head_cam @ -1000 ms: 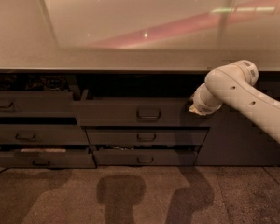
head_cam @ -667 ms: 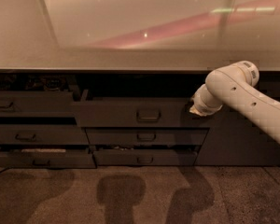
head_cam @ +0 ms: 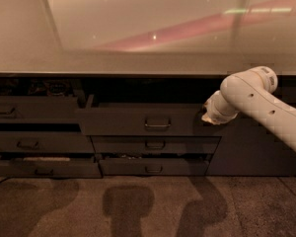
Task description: Open top drawer
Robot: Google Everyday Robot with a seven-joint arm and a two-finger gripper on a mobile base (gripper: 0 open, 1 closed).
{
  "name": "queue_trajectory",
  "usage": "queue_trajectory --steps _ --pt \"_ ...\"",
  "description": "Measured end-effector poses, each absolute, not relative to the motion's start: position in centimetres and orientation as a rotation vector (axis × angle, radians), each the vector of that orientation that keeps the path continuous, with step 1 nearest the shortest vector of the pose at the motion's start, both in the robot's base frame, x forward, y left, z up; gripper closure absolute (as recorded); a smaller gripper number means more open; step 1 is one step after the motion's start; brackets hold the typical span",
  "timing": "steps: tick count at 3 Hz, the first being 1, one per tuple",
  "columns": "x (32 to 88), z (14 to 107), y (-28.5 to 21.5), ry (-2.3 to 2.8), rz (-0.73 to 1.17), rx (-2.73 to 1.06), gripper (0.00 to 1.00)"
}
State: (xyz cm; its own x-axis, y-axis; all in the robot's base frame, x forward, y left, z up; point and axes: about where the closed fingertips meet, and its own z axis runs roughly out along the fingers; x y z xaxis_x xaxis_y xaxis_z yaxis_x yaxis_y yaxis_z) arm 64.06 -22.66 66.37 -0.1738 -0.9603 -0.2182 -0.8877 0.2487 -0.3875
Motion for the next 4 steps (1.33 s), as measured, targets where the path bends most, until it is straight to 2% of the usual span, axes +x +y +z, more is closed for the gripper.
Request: queue_trajectory --steps 4 --pt "62.6 66.4 -22.8 2.097 -0.242 -1.703 1.00"
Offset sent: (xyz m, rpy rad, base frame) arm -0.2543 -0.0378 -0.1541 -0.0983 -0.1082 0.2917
